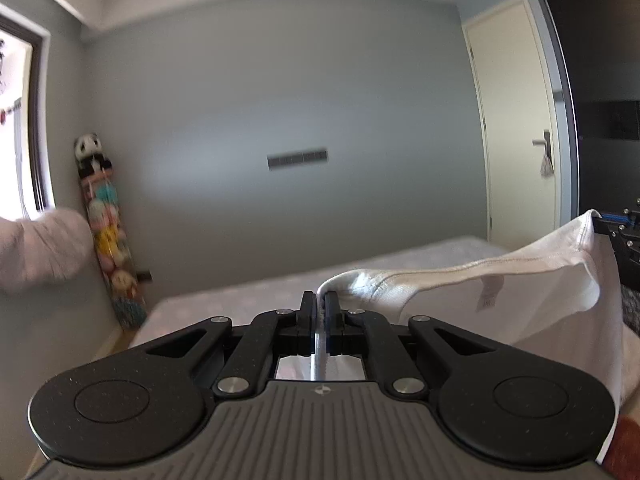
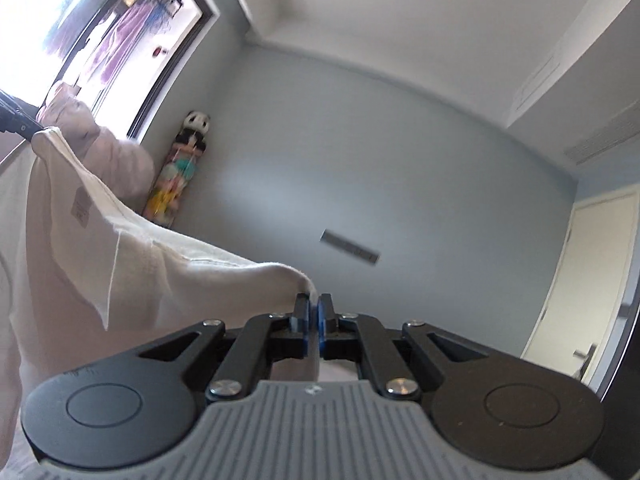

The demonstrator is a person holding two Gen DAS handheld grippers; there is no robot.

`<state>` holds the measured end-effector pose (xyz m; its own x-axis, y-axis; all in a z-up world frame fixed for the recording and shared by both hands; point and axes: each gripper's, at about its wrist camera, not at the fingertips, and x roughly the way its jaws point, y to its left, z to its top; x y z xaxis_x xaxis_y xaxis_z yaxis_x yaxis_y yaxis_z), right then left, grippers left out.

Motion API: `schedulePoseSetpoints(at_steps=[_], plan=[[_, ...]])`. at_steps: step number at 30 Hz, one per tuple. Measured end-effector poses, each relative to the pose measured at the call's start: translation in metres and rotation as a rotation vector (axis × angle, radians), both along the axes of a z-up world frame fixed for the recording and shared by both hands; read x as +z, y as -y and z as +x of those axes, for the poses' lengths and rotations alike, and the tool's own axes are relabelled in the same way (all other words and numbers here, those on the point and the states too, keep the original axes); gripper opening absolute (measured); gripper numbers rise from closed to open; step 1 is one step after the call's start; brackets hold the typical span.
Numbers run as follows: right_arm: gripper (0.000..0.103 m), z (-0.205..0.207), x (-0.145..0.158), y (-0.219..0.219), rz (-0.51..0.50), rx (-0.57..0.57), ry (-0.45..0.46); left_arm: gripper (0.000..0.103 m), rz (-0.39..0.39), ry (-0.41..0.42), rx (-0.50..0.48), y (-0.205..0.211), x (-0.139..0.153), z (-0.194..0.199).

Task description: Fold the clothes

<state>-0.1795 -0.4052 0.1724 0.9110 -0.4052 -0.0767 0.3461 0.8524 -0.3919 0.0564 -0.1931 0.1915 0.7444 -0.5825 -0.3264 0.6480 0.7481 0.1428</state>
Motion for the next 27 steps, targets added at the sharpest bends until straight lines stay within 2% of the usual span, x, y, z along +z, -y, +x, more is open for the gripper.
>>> schedulePoseSetpoints(at_steps=[4,9,14,19,22,24,26,27], plan=[[0.005,-0.003,-0.066,0.005,0.083,0.009,-0.189,0.002,0.120,-0.171,-0.061,0.002,-0.074,0.009],[0.006,-0.013,-0.138,0.013,0.168,0.040,-0.464,0.002,0.254,-0.358,-0.157,-0.001,-0.148,0.007],[0.006,-0.024,-0.188,0.015,0.188,0.047,-0.647,0.002,0.346,-0.475,-0.220,-0.004,-0.204,-0.002],[0.006,-0.038,-0.209,0.013,0.163,0.088,-0.787,0.002,0.456,-0.491,-0.290,-0.004,-0.229,-0.037],[0.008,-0.040,-0.215,0.008,0.102,0.122,-0.834,0.003,0.460,-0.495,-0.281,-0.006,-0.233,-0.040],[0.014,-0.040,-0.213,0.003,0.054,0.145,-0.853,0.003,0.443,-0.508,-0.266,-0.007,-0.236,-0.039],[0.029,-0.042,-0.208,-0.006,-0.036,0.185,-0.886,0.003,0.431,-0.514,-0.264,-0.009,-0.237,-0.039],[0.029,-0.043,-0.205,-0.011,-0.086,0.207,-0.902,0.003,0.430,-0.511,-0.266,-0.009,-0.236,-0.040]])
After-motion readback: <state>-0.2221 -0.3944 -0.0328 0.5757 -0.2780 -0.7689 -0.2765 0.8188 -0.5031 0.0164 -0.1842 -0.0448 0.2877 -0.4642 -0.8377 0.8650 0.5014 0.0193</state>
